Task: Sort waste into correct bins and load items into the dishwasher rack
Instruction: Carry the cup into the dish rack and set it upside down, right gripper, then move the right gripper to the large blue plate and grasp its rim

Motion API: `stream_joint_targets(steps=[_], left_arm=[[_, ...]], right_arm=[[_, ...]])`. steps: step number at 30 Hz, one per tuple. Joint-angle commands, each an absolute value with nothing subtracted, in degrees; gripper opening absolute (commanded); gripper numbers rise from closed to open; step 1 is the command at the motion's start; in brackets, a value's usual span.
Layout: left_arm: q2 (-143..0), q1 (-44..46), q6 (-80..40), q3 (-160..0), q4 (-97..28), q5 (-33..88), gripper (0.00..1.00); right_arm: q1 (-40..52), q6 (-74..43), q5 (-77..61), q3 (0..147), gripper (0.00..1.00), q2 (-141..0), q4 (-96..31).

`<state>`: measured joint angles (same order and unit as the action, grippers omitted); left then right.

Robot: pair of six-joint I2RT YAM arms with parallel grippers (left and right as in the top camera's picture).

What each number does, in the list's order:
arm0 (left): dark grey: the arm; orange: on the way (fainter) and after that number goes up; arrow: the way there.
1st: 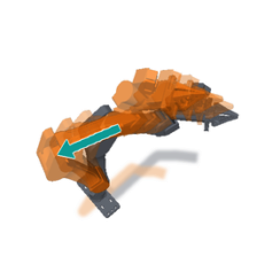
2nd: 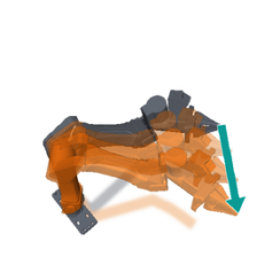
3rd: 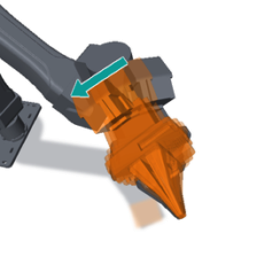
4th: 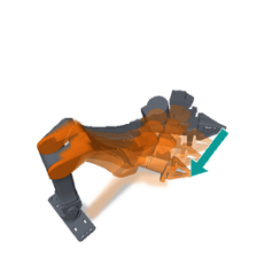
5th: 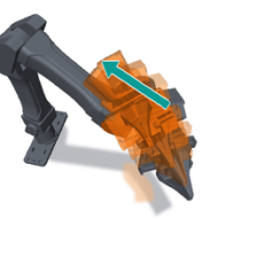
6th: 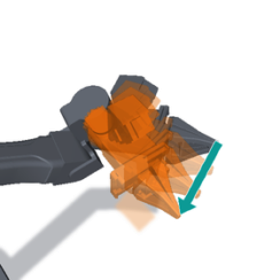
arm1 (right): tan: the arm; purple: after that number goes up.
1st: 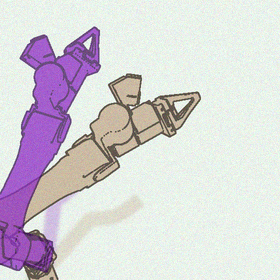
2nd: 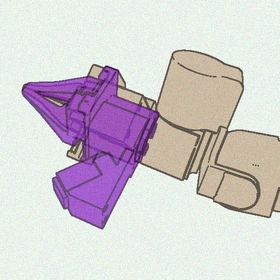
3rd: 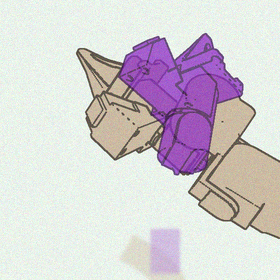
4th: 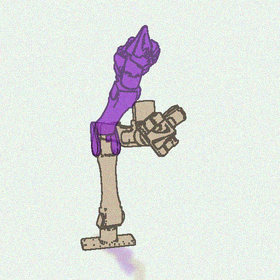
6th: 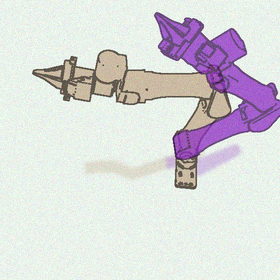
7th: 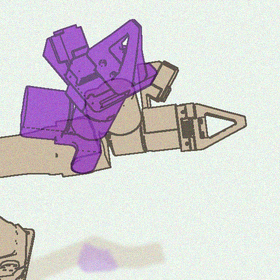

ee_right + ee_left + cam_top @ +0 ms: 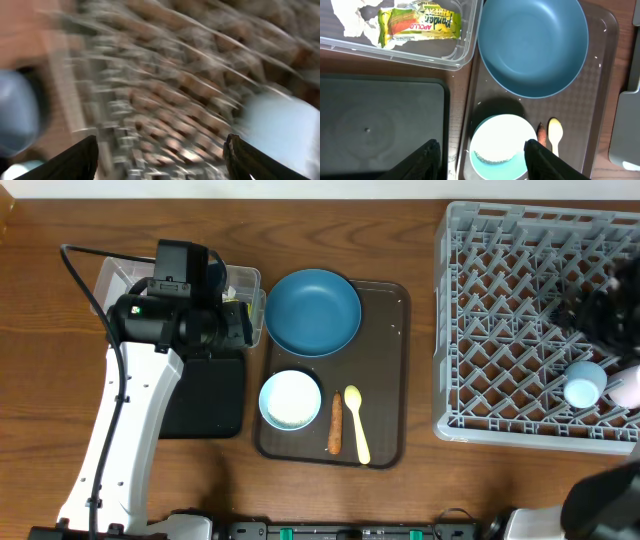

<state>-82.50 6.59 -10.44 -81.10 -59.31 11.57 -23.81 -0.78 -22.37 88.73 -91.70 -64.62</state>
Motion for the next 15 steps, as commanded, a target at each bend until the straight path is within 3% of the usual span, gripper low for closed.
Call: stream_joint_targets(steps=[1,4,15], left_arm=[[-82.72,6.5,-9.91,-81.54,-59.72,10.7,0.57],[-82.72,6.5,-9.91,-81.41,-60.1,10.7,0.62],[-82.72,6.5,-9.91,-80.84,-60.64,10.68,0.63]], right_arm=[[-17.06,2.44,-31.59,89.86,0.8,-90.17,-62.5],[-9.61,2.85,-31.31,89.76,0.8,-91.07,-58.85],[16.71,2.57,-19.88,89.76,0.8,-102.15,-43.88]])
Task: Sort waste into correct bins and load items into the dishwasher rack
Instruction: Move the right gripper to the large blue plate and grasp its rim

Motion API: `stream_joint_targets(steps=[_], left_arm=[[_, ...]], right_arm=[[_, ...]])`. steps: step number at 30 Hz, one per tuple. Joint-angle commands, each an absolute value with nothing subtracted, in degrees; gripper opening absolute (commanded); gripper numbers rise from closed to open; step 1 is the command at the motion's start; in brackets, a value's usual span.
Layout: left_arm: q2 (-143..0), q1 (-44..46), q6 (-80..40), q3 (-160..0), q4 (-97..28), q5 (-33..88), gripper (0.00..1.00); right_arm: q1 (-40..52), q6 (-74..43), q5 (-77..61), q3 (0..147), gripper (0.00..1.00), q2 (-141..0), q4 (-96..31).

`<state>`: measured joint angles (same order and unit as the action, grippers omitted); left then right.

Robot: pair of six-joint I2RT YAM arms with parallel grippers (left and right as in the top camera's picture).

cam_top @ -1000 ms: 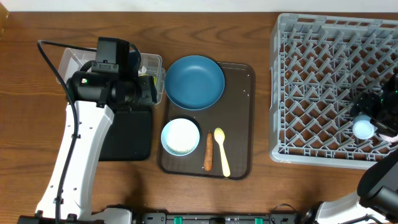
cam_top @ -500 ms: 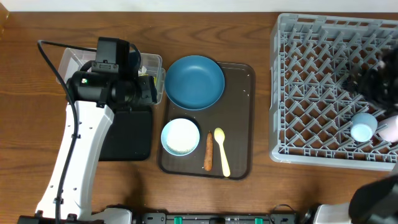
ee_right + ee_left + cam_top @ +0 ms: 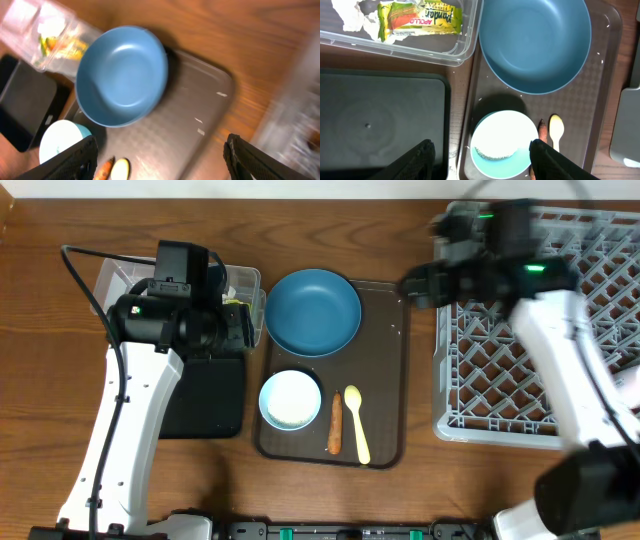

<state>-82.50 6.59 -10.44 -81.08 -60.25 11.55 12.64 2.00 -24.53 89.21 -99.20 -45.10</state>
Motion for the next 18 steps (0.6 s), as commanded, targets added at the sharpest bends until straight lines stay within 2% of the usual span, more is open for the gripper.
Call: stream_joint_targets(steps=[1,7,11,15,17,18], left_arm=[[-82.72,6.5,-9.91,-80.84,-60.66,10.68,0.63],[-82.72,6.5,-9.91,-80.84,-60.66,10.68,0.63],[-82.74,6.5,-9.91,-80.84,-60.66,10.68,0.63],[-82.72,6.5,-10.13,-80.84,-60.8,10.7,0.64],[-82.74,6.5,-10.13,-80.84,-60.86,10.7,0.63],[-82.74,6.5,-10.13,-80.84,-60.86,10.7,0.64]], right_arm=[[18.46,1.76,-17.5,89.76,0.8,-103.57,-42.63],[25.28,-8.49,-4.49,89.76,0.79,-112.2,-37.3],[27.14,-12.6,-4.43,89.76,0.72,-117.51,-34.3],[27.44,-18.65,-2.44,89.76,0.59,-121.21,-33.39],[27.44,-20.4,-1.41,89.76,0.49,-122.26,-33.56],[27.44,-20.73,-0.99,89.76,0.4,-122.63,-33.71]])
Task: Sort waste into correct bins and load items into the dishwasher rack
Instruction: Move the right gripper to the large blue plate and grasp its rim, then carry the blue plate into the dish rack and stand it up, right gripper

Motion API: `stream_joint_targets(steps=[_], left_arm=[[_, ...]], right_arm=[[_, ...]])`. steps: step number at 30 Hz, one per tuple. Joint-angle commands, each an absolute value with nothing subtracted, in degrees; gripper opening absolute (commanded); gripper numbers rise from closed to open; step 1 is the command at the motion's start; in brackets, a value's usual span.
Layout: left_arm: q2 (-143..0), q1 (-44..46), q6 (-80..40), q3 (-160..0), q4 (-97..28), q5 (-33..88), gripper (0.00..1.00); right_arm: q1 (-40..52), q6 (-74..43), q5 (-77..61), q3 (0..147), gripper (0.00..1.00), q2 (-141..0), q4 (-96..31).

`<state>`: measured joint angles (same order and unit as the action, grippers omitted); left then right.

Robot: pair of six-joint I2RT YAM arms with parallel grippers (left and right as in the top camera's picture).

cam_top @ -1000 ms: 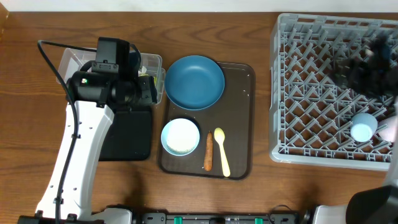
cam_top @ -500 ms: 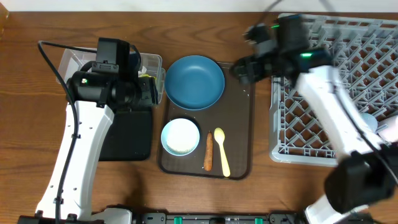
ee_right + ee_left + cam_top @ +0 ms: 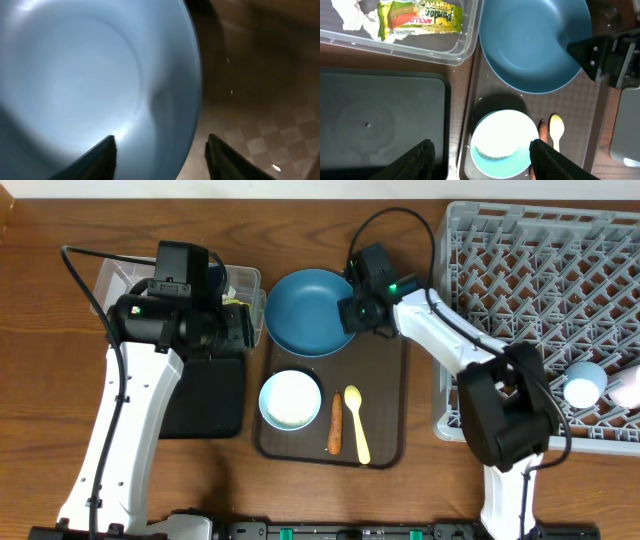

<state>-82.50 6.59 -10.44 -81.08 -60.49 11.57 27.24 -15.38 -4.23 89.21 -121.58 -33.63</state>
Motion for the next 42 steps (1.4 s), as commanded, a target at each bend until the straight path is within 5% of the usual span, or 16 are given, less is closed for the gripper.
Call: stream_joint_targets(steps=[1,3,6,18,27,32,42], left_arm=[[-82.74,6.55,-10.13,-80.84,-60.86,10.7,0.64],[-82.74,6.55,-10.13,-80.84,-60.86,10.7,0.64],[-82.74,6.55,-10.13,-80.84,-60.84,10.7,0.64],[-82.74,6.55,-10.13,-80.84,-60.82,10.7,0.64],[-82.74,6.55,-10.15,-80.84,-60.8,10.7,0.64],[-82.74,6.55,-10.15,-80.84,-60.82,10.9,0.64],[-82.74,6.55,-10.15,-80.84,-60.84,10.94,0.64]], right_arm=[[27.38,-21.1,-0.3,89.76,0.29,-122.69,-34.15],[27.14,-21.45,1.76,89.8,0.12,-122.65,-35.03],[26.46,-21.39,4.01,89.82,0.01,-121.97,-35.86],[18.46,-12.51,13.13,89.95,0.01,-104.71,-37.01],[9.69,6.92,40.01,89.95,0.01,-89.89,-30.72],[4.75,16.73,64.29,89.93,0.01,-89.95,-19.97],[-5.45,27.35,69.01,89.93,0.01,-96.31,-12.4]])
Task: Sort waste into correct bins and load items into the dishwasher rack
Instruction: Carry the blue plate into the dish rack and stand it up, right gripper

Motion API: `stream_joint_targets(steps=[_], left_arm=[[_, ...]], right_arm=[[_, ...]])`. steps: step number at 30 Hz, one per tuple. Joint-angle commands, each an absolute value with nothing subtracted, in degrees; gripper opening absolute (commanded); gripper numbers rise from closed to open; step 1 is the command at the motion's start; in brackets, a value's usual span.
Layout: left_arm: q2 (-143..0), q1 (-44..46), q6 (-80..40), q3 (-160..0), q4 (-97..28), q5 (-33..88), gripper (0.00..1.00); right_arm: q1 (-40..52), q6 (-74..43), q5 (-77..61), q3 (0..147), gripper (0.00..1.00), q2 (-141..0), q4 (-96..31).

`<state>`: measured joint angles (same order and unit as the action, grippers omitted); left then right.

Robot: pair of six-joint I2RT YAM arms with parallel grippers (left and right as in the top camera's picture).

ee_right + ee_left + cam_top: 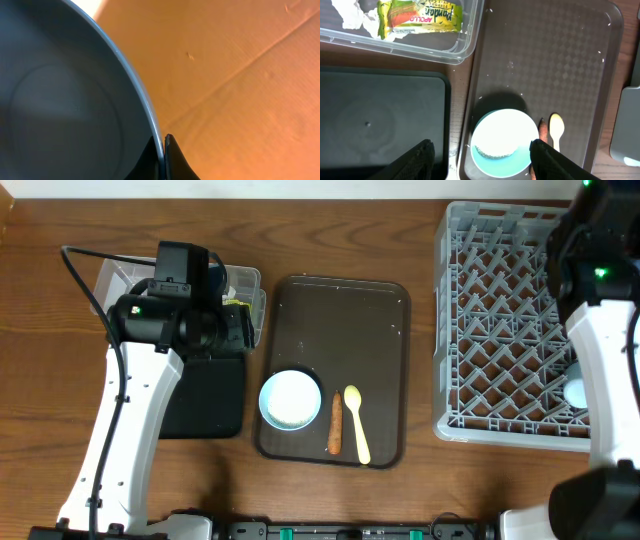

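The big blue bowl (65, 100) fills the right wrist view, and my right gripper (162, 142) is shut on its rim. In the overhead view the right arm (600, 300) stands over the grey dishwasher rack (500, 330) at the far right; the bowl itself does not show there. On the brown tray (350, 310) lie a small light-blue bowl (291, 399), a carrot piece (335, 423) and a yellow spoon (355, 420). My left gripper (482, 150) hangs open above the small bowl (503, 140).
A clear bin (245, 285) with a green-yellow wrapper (417, 17) and crumpled paper sits at the left, with a black bin (205, 395) in front of it. A pale blue cup (575, 392) lies in the rack, partly behind the right arm.
The blue bowl has left the tray. My right gripper, open at the bowl's right rim then, is now shut on that rim, and the arm is over the rack. The left arm has not moved.
My right arm was over the rack's right side, its view blurred. Then it was between rack and tray, open above the blue bowl. Then its fingers straddled the bowl's rim on the tray. Now it holds the bowl over by the rack. The left gripper stayed open throughout.
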<state>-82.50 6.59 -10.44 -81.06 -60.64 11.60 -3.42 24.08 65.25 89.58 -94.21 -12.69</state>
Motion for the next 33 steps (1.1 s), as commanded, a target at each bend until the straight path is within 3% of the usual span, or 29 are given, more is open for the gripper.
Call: stream_joint_targets(steps=[1,21,33], left_arm=[[-82.74,6.55,-10.15,-80.84,-60.84,10.96,0.64],[-82.74,6.55,-10.15,-80.84,-60.86,11.07,0.64],[-82.74,6.55,-10.17,-80.84,-60.82,11.07,0.64]], right_arm=[[-6.35,27.38,68.99,89.93,0.01,-97.25,-12.38],[-11.75,29.8,67.99,89.32,0.01,-110.28,-9.85],[-10.59,26.22,55.18,88.99,0.01,-110.76,-15.79]])
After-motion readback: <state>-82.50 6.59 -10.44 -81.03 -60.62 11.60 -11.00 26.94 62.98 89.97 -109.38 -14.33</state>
